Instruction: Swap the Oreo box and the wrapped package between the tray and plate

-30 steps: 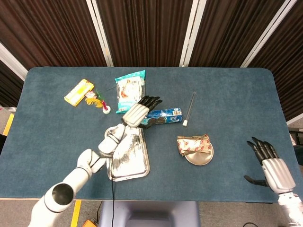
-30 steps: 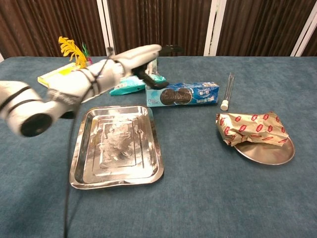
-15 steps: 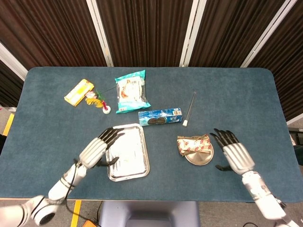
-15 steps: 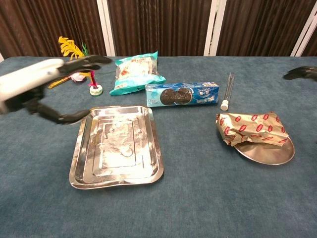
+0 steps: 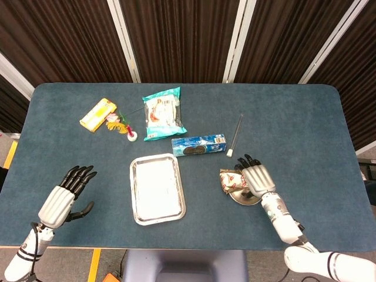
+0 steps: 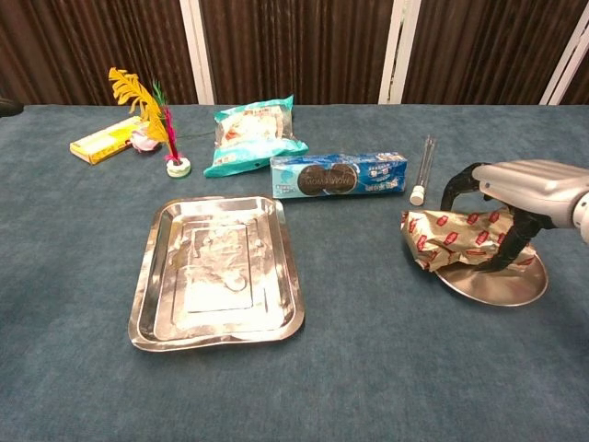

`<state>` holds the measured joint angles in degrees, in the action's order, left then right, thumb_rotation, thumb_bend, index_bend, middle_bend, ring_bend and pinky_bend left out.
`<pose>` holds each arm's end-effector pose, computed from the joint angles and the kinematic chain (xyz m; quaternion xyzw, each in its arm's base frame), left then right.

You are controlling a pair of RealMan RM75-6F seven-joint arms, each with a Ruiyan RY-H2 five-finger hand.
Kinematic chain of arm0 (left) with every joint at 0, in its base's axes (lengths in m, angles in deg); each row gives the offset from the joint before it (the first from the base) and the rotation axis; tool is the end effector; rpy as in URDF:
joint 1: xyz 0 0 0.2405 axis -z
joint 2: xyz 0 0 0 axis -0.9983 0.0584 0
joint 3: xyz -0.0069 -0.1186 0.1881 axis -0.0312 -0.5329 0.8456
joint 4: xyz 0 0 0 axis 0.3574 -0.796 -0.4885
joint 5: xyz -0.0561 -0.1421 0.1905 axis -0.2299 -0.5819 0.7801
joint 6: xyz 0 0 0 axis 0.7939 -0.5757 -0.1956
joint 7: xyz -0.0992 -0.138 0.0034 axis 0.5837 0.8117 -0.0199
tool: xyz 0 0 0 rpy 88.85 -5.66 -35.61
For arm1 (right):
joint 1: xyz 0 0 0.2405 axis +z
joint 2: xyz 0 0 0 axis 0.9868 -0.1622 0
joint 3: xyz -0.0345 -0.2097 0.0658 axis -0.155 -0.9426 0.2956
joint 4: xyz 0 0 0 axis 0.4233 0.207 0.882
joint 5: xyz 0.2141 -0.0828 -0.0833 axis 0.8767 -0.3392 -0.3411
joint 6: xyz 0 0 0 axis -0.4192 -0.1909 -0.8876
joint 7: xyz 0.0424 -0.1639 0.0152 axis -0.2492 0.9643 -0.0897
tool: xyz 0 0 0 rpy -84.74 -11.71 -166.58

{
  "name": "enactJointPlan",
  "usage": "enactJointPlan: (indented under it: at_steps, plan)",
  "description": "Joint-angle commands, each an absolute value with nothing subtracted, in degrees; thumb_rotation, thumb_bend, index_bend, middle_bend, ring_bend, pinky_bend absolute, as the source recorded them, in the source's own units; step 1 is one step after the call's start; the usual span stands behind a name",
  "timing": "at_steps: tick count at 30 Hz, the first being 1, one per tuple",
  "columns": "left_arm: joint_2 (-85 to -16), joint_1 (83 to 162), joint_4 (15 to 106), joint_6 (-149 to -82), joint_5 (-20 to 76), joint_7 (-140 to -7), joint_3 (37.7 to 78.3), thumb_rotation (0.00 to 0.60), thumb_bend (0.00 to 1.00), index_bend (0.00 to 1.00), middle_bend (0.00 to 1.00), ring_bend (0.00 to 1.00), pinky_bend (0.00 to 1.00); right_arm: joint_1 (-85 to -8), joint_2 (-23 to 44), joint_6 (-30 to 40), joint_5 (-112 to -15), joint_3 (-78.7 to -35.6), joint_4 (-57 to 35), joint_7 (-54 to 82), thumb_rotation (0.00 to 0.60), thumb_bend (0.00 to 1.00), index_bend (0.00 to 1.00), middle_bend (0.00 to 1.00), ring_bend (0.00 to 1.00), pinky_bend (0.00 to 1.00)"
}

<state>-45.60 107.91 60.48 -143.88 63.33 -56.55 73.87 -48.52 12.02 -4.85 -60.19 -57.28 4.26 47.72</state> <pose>-0.2501 0.2436 0.0512 -0.6821 -0.3303 -0.5164 0.3988 -0.1798 -0.3218 -0.0485 0.7419 -0.3937 0.2702 0.4708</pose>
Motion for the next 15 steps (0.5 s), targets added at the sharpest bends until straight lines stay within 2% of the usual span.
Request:
enactJointPlan:
  at_steps: [1, 7, 11, 15]
  plan:
    - [-45.52, 107.52, 59.74, -143.63, 63.68, -55.13, 73.14, 0.600, 0.37, 0.00, 0.00, 0.00, 0.00, -47.28, 13.57, -4.98, -57.41, -57.04, 2.92, 49.05, 0.600, 0.28, 0.61, 0.38, 0.33, 0.47]
    - [-45.61, 106.79, 59.00, -142.93, 63.32, -54.50, 72.11, 0.600, 0.37, 0.00, 0.00, 0.00, 0.00, -46.73, 13.31, -3.64, -55.70, -57.26, 3.44, 49.20, 0.600, 0.36, 0.77, 0.50, 0.46, 0.58]
    - [-45.30, 106.47, 59.19, -142.39, 63.52, -54.85, 71.83, 0.600, 0.36, 0.00, 0.00, 0.00, 0.00, -48.15, 8.18, -0.91, -59.87, -57.27, 11.82, 46.21, 0.600, 0.37, 0.79, 0.53, 0.48, 0.59]
    - [-45.16, 106.18, 59.73, -142.72, 63.98, -55.14, 71.23, 0.600, 0.37, 0.00, 0.00, 0.00, 0.00, -48.96, 3.12, 0.49, -64.48, -59.55, 20.77, 47.27, 0.600, 0.37, 0.78, 0.53, 0.48, 0.59]
